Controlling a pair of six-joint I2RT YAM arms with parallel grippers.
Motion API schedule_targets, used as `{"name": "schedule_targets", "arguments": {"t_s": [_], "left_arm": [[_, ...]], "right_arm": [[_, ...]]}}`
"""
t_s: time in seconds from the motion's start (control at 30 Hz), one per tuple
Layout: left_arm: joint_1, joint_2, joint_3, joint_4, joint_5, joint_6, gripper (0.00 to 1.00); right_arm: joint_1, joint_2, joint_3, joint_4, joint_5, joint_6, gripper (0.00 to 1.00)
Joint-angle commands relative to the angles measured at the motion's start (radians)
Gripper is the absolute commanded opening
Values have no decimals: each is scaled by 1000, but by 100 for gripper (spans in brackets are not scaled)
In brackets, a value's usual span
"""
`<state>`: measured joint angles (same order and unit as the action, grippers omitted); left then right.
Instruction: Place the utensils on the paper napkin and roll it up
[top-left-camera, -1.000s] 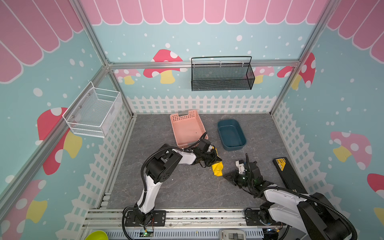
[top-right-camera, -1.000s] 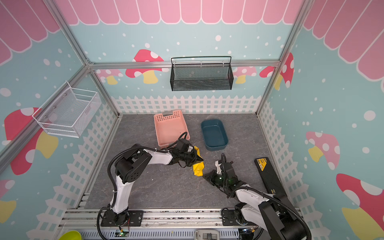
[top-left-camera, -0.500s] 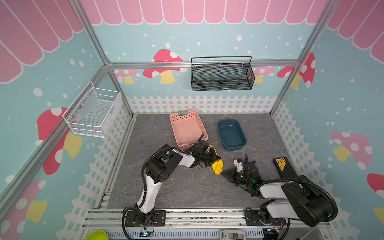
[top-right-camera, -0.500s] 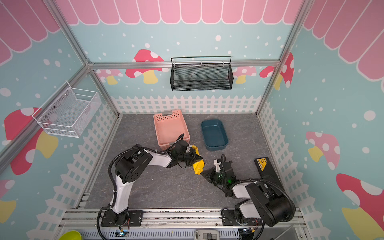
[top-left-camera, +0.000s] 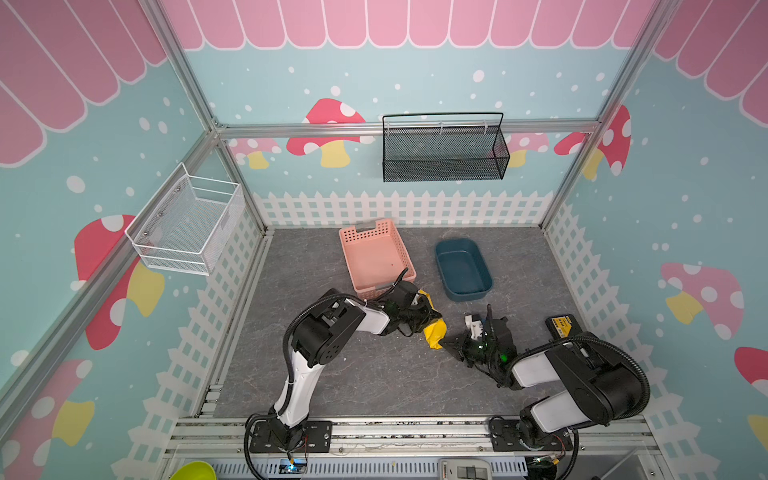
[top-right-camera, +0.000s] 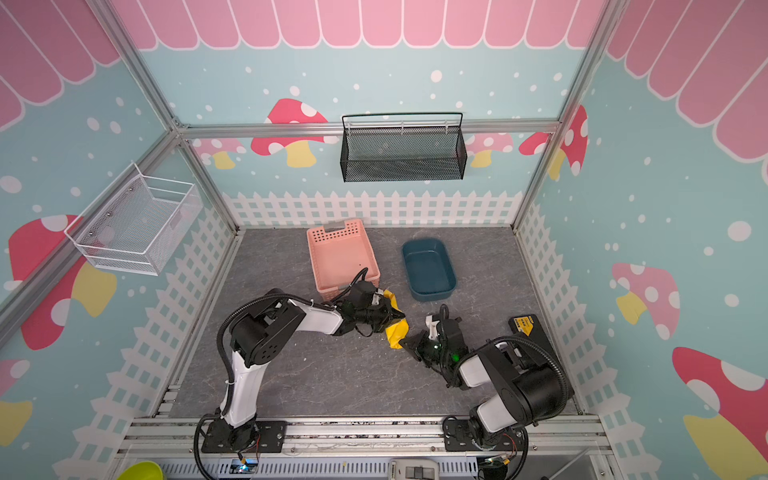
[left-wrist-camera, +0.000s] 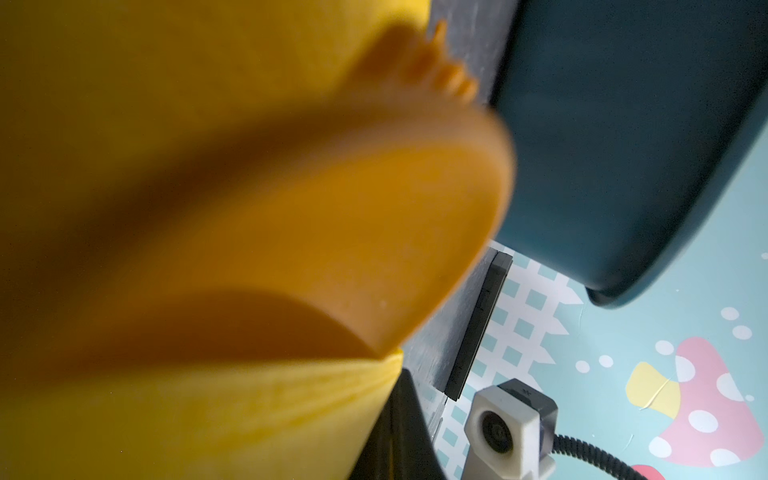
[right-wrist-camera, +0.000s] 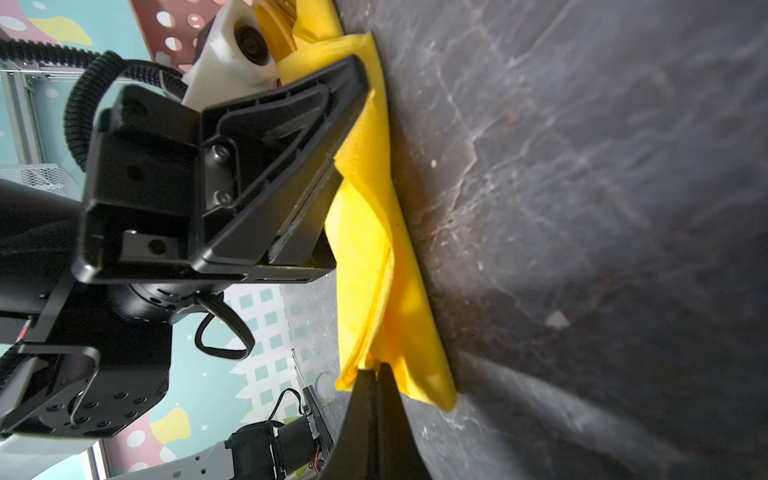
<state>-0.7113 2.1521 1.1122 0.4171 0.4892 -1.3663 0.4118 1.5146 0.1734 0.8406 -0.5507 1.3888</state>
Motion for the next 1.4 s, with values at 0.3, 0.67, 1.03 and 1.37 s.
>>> {"name": "schedule_targets", "arguments": {"t_s": [0.3, 0.67, 1.03, 1.37], "left_arm": [[13, 38, -29, -98, -48, -44, 3], [13, 37, -28, -103, -51, -47, 3], [13, 41, -28, -98, -47, -50, 3], [13, 41, -26, -103, -45, -50, 3]], "right_arm": [[-15, 12, -12, 20, 8, 28, 0], [-15, -3, -8, -41, 18, 18, 0], [-14, 28, 42, -90, 5, -14, 0], [-12, 48, 70, -73, -28, -15, 0]]}}
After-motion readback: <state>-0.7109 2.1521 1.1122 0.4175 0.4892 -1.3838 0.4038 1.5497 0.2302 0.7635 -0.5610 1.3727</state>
